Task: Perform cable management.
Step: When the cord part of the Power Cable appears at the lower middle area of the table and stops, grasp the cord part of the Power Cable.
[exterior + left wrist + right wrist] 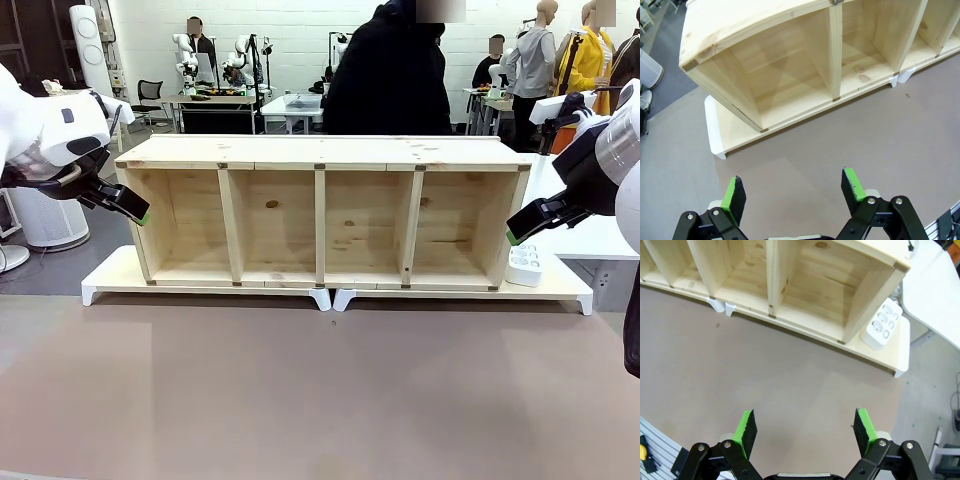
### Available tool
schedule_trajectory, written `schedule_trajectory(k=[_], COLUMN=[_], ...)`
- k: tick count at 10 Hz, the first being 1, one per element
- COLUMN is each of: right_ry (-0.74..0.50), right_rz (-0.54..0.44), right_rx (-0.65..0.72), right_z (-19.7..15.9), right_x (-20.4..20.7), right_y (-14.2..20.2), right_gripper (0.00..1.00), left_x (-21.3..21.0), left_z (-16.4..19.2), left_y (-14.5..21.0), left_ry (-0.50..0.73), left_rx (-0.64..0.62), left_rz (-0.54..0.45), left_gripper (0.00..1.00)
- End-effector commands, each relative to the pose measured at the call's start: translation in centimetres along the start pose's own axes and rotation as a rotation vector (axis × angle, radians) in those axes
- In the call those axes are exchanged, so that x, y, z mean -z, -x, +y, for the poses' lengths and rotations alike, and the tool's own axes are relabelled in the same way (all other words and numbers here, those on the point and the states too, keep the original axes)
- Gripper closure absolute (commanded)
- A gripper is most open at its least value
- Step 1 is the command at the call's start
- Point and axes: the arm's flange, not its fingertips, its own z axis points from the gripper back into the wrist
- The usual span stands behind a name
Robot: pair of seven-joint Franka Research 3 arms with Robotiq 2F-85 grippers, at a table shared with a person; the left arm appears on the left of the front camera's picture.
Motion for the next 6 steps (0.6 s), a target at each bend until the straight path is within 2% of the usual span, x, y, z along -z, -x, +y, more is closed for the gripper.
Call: schedule_trajectory(k=[1,6], right_ry=[0.002,0.002], right_rz=[-0.009,-0.009], right_rx=[0.001,0.001], right_z=[-0.05,-0.05], right_x=[-0.06,-0.06], right_y=[-0.09,-0.09], right_gripper=[0.00,0.00], left_x=[0.05,0.05], left_z=[-0.09,-0.09], left_y=[-0.02,-0.02], left_ry=[-0.003,-0.003], left_rx=[0.003,0.003], left_rz=[0.001,0.001], left_gripper=[0.00,0.00])
